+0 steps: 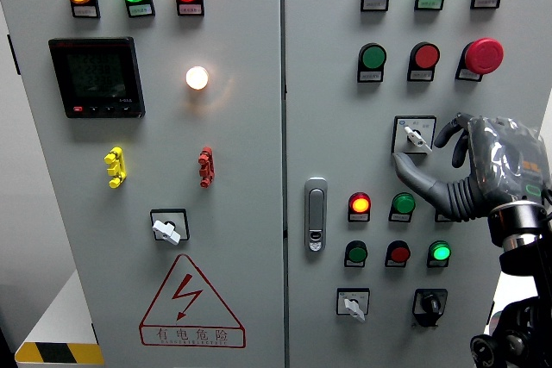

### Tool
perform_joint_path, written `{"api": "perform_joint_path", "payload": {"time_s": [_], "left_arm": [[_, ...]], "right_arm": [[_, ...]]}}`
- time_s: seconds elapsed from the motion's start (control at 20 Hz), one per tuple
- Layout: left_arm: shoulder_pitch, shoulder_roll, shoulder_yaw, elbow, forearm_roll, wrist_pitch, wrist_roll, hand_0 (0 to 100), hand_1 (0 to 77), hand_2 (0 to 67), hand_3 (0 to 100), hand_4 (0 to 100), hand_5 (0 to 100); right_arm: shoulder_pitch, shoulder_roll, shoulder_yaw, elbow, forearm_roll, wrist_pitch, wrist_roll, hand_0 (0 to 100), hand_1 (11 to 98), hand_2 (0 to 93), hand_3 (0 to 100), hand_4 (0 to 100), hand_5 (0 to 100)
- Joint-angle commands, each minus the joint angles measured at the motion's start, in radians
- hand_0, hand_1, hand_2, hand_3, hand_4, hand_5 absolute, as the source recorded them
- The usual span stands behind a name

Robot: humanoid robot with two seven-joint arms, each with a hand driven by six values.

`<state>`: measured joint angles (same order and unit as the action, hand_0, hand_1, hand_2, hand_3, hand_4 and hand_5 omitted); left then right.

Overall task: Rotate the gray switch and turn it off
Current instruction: 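Close the right hand's fingers around the white switch knob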

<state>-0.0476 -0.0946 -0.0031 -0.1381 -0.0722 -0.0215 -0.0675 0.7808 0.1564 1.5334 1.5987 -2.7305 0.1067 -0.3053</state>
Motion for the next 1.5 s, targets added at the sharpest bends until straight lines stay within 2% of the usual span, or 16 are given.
{"api": "perform_joint_path", "payload": {"time_s": [0.0,0.75,1.45], "left_arm": [[0.0,0.0,0.0,0.0,-0.001,0.0,0.0,0,0.0,13.2,18,10,12],[0.0,0.0,0.0,0.0,0.0,0.0,0.0,0,0.0,13.2,18,10,12],[0.0,0.0,0.0,0.0,-0.001,0.0,0.0,0,0.0,13.2,18,9,12]], "right_arm": [[0.006,0.0,-0.001,-0.006,0.0,0.001,0.0,0,31.9,60.0,85,100,99],[0.026,0.0,-0.025,-0.016,-0.006,0.002,-0.014,0,33.3,61.9,85,100,98],[0.029,0.0,-0.025,-0.032,-0.014,0.002,-0.023,0,31.9,66.2,90,100,99]]}}
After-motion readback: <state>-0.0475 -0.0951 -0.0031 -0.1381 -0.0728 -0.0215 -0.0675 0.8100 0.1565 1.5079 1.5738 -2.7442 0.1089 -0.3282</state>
